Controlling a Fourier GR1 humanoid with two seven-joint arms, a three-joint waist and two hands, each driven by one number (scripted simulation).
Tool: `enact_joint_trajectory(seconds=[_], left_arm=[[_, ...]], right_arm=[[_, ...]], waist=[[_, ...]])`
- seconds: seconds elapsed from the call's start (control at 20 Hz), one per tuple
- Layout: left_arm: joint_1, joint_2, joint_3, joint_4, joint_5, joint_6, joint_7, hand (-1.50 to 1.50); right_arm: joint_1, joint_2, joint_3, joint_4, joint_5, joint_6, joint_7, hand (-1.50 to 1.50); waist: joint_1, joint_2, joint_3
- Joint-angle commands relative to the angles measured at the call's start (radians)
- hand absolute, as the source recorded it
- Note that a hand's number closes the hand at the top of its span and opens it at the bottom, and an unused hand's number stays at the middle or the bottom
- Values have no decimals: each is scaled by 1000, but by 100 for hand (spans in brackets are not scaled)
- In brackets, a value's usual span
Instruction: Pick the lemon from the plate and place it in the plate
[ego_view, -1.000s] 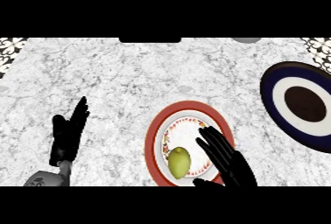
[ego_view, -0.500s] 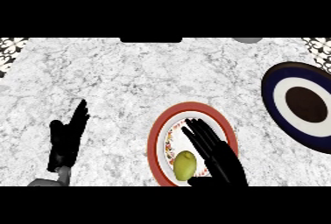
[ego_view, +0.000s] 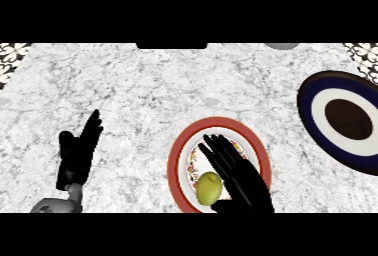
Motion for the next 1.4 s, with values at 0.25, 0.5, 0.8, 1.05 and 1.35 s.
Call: enact_joint_trajectory(seconds=[0.25,0.5,0.8,1.05,1.35], left_arm=[[10,-30,32,-25,-46,-32,17,0],[-37,-18,96,14,-26,-76,26,0],[7,-64,83,64,-60,-69,-52,0],[44,-50,74,-51,-70,-85,22,0],[19,-89,73,2,-96,-38,-8,0]], right_arm=[[-72,40,59,95,10,-34,87,-150],[-125,41,18,224,-16,-74,16,-150],[-193,40,-6,287,16,-147,-31,150],[-220,40,31,226,46,-177,65,150],[-264,6,-197,261,67,-167,158,150]], waist=[[4,4,3],[4,4,3],[4,5,3],[7,4,3],[1,6,2]])
